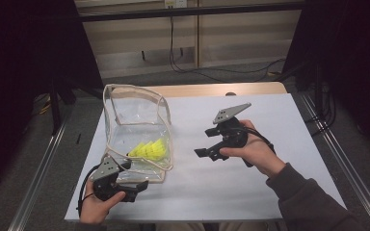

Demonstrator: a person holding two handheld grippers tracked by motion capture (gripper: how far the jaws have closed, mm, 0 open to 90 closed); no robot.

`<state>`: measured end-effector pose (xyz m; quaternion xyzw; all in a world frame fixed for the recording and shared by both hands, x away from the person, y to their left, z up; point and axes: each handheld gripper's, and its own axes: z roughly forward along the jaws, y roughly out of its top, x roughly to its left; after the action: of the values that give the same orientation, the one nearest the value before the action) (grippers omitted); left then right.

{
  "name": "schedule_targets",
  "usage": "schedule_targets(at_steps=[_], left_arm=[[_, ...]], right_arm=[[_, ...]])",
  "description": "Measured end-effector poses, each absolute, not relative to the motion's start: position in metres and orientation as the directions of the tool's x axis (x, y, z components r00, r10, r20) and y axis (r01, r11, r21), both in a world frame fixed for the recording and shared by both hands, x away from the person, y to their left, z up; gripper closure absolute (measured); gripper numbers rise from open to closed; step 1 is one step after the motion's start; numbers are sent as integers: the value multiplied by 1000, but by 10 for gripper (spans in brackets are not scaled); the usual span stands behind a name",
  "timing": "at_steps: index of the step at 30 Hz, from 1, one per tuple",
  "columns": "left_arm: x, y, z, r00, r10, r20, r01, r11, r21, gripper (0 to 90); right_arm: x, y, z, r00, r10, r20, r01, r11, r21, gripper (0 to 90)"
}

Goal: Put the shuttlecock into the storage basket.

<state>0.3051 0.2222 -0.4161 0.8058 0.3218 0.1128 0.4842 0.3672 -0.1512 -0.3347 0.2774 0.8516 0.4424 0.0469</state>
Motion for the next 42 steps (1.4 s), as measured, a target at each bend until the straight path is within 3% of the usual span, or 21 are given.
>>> schedule_targets(at_steps=[42], left_arm=[[305,222,-416,766,630,-128,409,-323,853,53]], right_arm=[[341,-228,-396,-769,606,204,491,356,795,164]])
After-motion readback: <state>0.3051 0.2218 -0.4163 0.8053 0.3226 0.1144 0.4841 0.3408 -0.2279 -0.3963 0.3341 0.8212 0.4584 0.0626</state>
